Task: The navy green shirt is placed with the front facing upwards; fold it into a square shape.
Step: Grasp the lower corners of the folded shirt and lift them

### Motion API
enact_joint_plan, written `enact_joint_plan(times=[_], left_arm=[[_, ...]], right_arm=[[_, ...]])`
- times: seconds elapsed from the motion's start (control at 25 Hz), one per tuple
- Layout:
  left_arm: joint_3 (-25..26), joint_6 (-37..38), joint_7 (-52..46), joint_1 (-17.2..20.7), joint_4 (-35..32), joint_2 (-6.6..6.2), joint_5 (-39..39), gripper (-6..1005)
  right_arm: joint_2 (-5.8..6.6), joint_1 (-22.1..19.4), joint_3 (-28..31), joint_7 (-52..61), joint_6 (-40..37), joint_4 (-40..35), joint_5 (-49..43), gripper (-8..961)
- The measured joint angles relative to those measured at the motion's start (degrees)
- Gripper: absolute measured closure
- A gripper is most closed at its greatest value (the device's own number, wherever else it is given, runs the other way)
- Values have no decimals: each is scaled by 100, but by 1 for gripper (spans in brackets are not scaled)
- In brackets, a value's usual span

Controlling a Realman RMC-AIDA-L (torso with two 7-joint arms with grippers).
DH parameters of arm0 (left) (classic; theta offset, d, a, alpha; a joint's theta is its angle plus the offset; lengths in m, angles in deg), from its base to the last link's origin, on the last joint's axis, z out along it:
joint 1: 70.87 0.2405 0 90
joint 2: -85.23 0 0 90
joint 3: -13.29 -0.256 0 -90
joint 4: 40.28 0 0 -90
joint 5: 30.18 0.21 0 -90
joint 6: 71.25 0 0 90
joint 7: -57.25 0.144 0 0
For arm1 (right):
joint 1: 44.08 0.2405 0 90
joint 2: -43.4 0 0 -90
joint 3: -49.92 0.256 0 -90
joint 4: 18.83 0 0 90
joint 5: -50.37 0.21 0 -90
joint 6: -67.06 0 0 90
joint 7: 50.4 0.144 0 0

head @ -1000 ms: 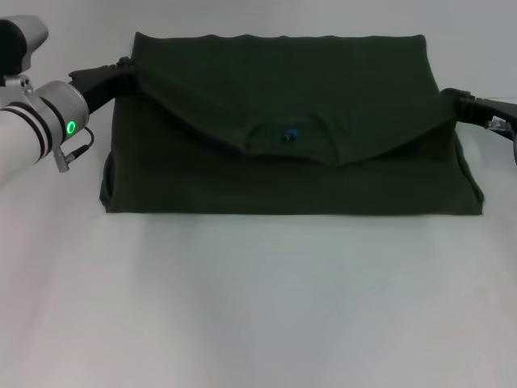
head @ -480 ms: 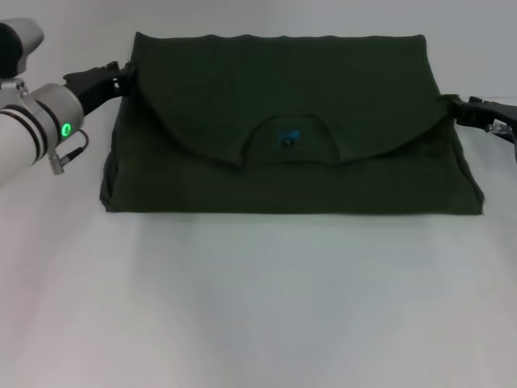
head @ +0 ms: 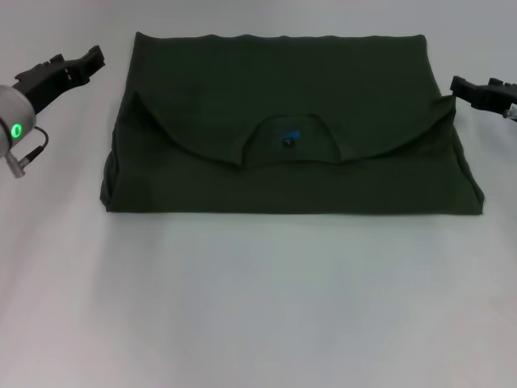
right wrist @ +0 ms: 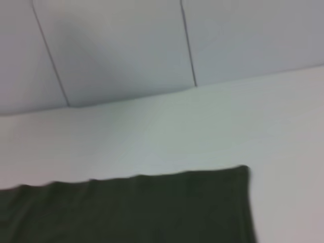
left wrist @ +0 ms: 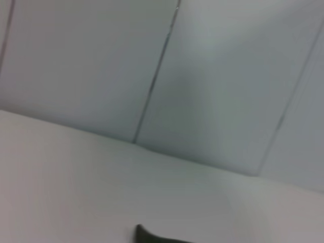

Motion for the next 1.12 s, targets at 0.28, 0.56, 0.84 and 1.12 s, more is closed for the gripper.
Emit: enact_joint_plan(times=[0.28,0.56,0.84,1.12], left_arm=[[-712,1224,-857,749,-564,30,18,248],[-1102,2273,-970,1364,-1080,114,134,221],[-1370,2215,-877,1705,-1339,195,873,227],[-1448,1664,-482,1841,-1292,270,1425,217]], right_arm=[[106,-457,-27,705,-1465,-134,-6,230],[175,-1030,-732,2003,-2744,-803,-31,238],[421,-1413,-1280,2879,-3467,-970,-32,239],[386,-1530,-1243,2960,-3438,-966,-7,241]])
